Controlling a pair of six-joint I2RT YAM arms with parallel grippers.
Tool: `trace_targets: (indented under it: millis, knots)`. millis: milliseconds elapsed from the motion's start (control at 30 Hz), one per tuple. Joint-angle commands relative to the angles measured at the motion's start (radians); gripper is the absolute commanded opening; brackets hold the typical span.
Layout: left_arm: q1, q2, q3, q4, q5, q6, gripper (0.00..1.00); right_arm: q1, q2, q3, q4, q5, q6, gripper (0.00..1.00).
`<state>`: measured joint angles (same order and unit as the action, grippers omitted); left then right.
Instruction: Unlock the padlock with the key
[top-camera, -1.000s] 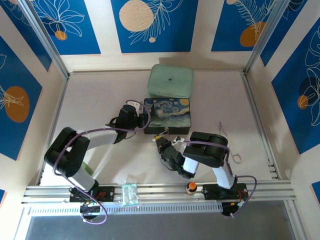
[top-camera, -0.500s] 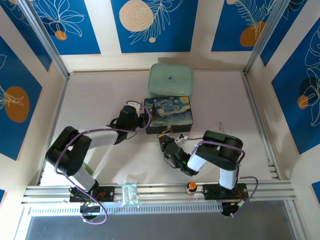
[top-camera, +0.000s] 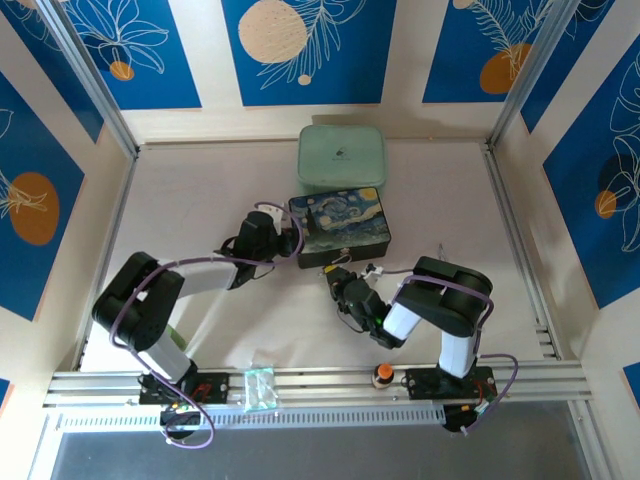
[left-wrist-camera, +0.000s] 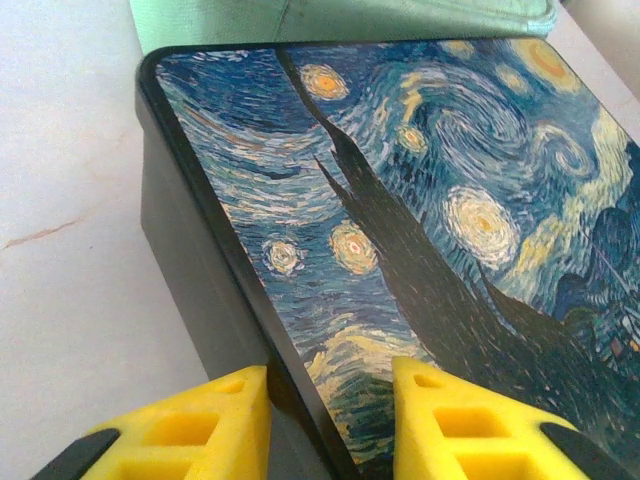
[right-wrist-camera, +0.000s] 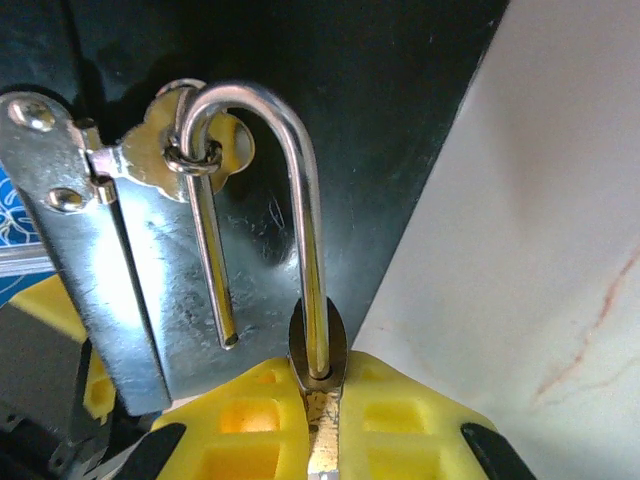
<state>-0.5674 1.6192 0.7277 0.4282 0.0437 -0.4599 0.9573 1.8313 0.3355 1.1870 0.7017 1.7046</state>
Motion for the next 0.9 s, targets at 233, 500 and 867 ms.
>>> trace_targets:
  millis: [233,500,867]
  knots:
    - [0.002,-0.214,0.184,-0.548,0.037,0.299,0.58,0.001,-0.049,-0.034,-0.207,0.079,-0.011,0.05]
    - [-0.15,-0.145,0.294,-0.712,0.063,0.617,0.76,0.001,0.004,-0.035,-0.163,0.023,-0.007,0.05]
    - [-0.232,-0.009,0.369,-0.786,-0.134,0.738,0.82,-0.033,0.024,-0.018,-0.214,-0.076,0.015,0.05]
